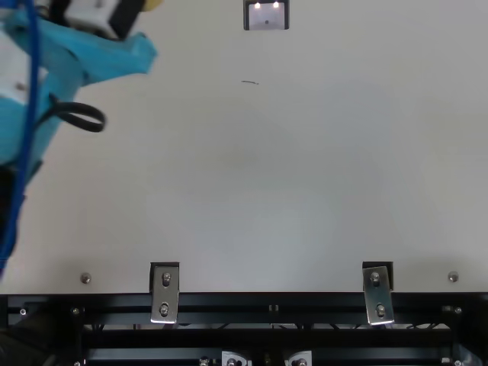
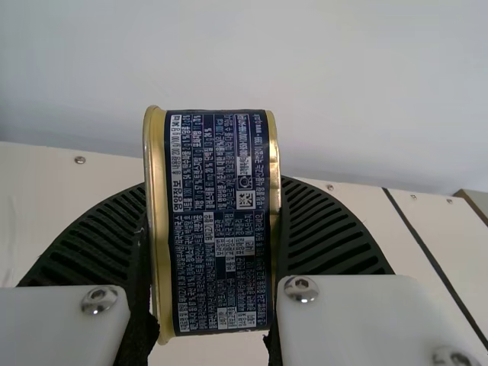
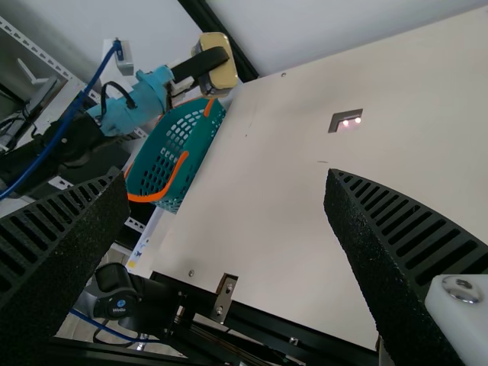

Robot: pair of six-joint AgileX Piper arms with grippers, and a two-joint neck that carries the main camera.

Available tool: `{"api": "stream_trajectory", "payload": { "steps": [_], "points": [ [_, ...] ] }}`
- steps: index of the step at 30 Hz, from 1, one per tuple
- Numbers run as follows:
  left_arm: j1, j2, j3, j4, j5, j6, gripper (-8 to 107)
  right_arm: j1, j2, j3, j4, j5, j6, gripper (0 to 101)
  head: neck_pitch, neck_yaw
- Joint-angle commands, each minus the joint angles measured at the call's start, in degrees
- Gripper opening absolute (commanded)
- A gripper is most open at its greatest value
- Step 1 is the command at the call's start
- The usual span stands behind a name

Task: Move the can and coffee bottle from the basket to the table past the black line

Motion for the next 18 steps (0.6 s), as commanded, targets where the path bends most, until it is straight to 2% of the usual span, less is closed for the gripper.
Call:
{"api": "stream_trajectory", "payload": {
  "steps": [1, 8, 18],
  "points": [
    [-2.7, 2.1, 0.6, 0.5, -3.9, -0.4, 10, 0.0, 0.0, 0.0, 0.0, 0.0, 0.0, 101, -0.2, -0.8],
    [-8.5, 8.6, 0.4, 5.7, -9.5, -5.7, 10, 0.0, 0.0, 0.0, 0.0, 0.0, 0.0, 101, -0.2, -0.8],
    [-10.5, 19.6, -1.4, 20.9, -16.5, -19.0, 10, 0.0, 0.0, 0.0, 0.0, 0.0, 0.0, 101, -0.2, -0.8]
  ]
}}
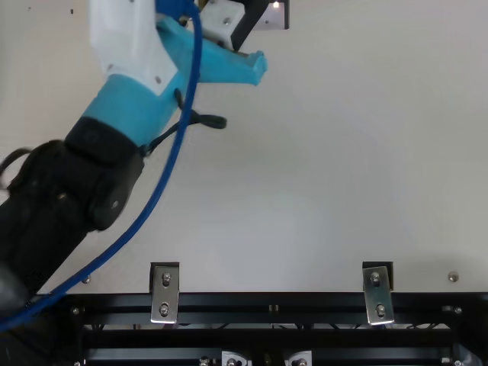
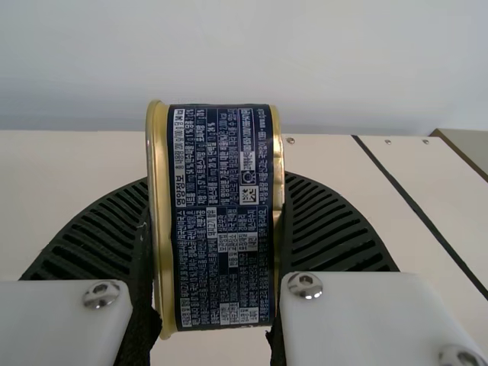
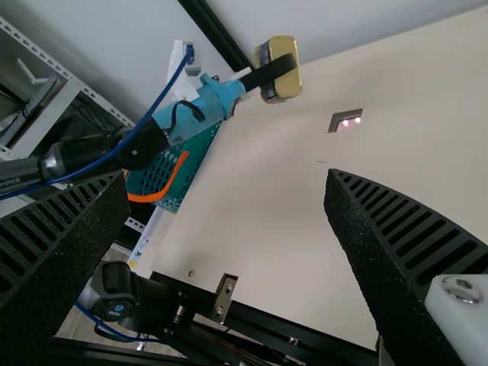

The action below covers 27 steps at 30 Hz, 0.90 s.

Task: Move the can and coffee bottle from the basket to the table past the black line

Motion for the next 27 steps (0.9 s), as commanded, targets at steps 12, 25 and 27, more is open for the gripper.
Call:
{"api": "stream_trajectory", "payload": {
  "steps": [12, 25, 27],
  "points": [
    [3.8, 13.2, -4.0, 18.9, -7.7, -13.9, 10, 0.0, 0.0, 0.0, 0.0, 0.0, 0.0, 101, -0.4, -0.8],
    [3.8, 21.4, -9.9, 20.6, -12.6, -15.2, 10, 0.0, 0.0, 0.0, 0.0, 0.0, 0.0, 101, -0.4, -0.8],
    [3.4, 22.3, -10.5, 19.9, -13.4, -14.7, 10, 0.0, 0.0, 0.0, 0.0, 0.0, 0.0, 101, -0.4, -0.8]
  ]
}}
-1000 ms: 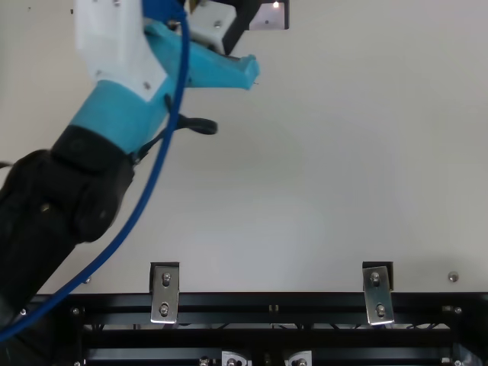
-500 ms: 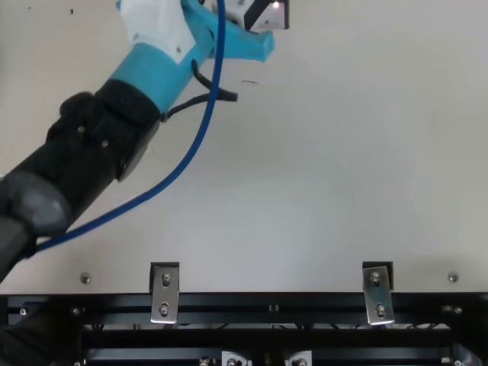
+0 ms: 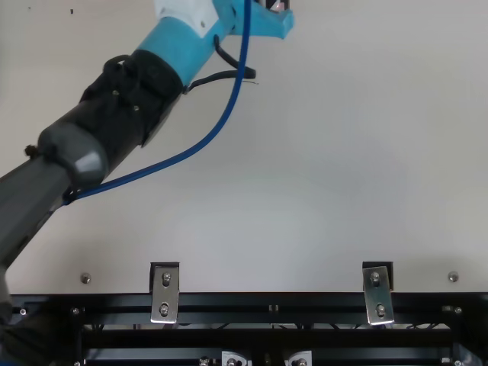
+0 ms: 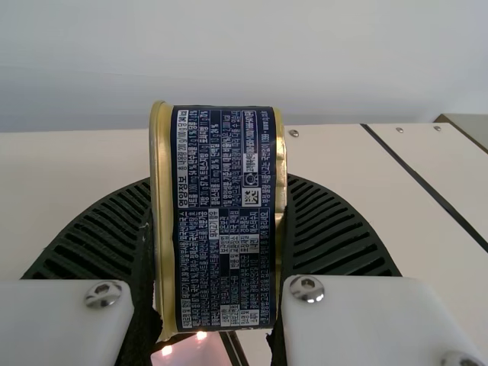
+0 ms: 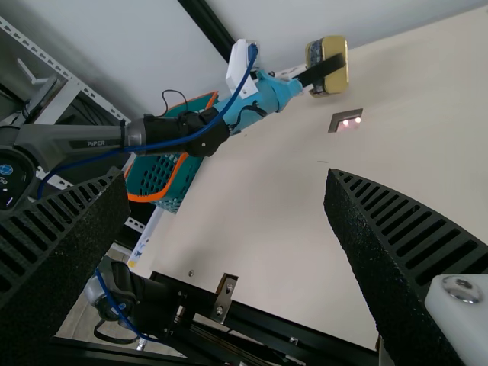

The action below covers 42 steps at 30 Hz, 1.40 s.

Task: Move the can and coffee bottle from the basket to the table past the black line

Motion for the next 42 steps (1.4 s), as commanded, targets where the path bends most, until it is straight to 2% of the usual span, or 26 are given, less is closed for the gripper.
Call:
{"api": "stream_trajectory", "payload": {
  "steps": [1, 13, 17, 21, 25, 32, 36, 39, 42],
  "points": [
    [-0.4, 1.0, -0.6, -0.7, -0.8, 0.6, 10, 0.0, 0.0, 0.0, 0.0, 0.0, 0.0, 101, -0.2, -1.1],
    [-1.5, 3.4, -2.9, -4.8, -4.0, 3.7, 10, 0.0, 0.0, 0.0, 0.0, 0.0, 0.0, 101, -0.2, -1.1],
    [-1.1, 1.0, -3.2, -5.2, -3.2, 4.2, 10, 0.0, 0.0, 0.0, 0.0, 0.0, 0.0, 101, -0.2, -1.1],
    [-0.2, -3.4, -3.5, -4.3, -0.3, 4.4, 10, 0.0, 0.0, 0.0, 0.0, 0.0, 0.0, 101, -0.2, -1.1],
    [0.8, -8.3, -4.4, -2.3, 6.6, 5.2, 10, 0.0, 0.0, 0.0, 0.0, 0.0, 0.0, 101, -0.2, -1.1],
    [1.2, -16.3, -7.2, 5.2, 27.5, 2.6, 10, 0.0, 0.0, 0.0, 0.0, 0.0, 0.0, 101, -0.2, -1.1],
    [-1.2, -19.3, -8.3, 9.3, 37.2, 1.2, 10, 0.0, 0.0, 0.0, 0.0, 0.0, 0.0, 101, -0.2, -1.1],
    [-4.1, -20.7, -8.4, 6.6, 43.3, 5.6, 10, 0.0, 0.0, 0.0, 0.0, 0.0, 0.0, 101, -0.2, -1.1],
    [-5.5, -21.7, -8.8, -1.8, 49.7, 16.9, 10, 0.0, 0.0, 0.0, 0.0, 0.0, 0.0, 101, -0.2, -1.1]
  ]
}}
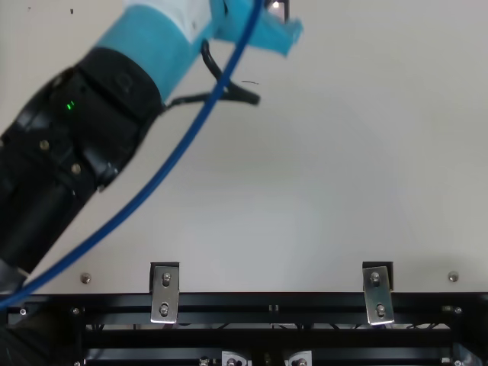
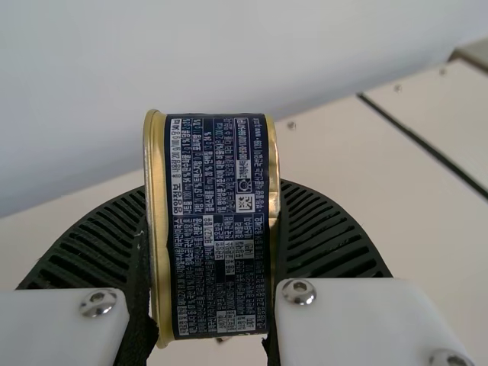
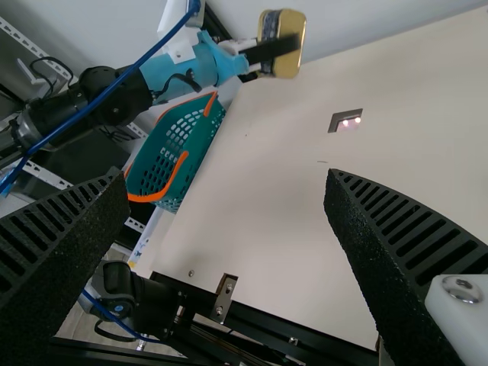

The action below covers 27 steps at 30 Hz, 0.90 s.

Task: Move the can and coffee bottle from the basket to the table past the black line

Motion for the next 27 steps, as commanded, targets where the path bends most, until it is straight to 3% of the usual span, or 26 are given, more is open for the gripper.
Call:
{"api": "stream_trajectory", "payload": {
  "steps": [1, 6, 12, 18, 27],
  "points": [
    [-0.7, -0.6, -0.6, -12.2, 10.2, 14.9, 10, 0.0, 0.0, 0.0, 0.0, 0.0, 0.0, 101, -0.2, -0.8],
    [3.0, -1.4, -4.4, -25.4, 20.4, 38.2, 10, 0.0, 0.0, 0.0, 0.0, 0.0, 0.0, 101, -0.2, -0.8],
    [8.8, -0.2, -7.7, -34.7, 29.2, 59.7, 10, 0.0, 0.0, 0.0, 0.0, 0.0, 0.0, 101, -0.2, -0.8],
    [11.1, 2.1, -7.2, -40.0, 33.7, 74.0, 10, 0.0, 0.0, 0.0, 0.0, 0.0, 0.0, 101, -0.2, -0.8],
    [9.3, 5.2, -4.1, -43.9, 36.5, 86.3, 10, 0.0, 0.0, 0.0, 0.0, 0.0, 0.0, 101, -0.2, -0.8]
  ]
}}
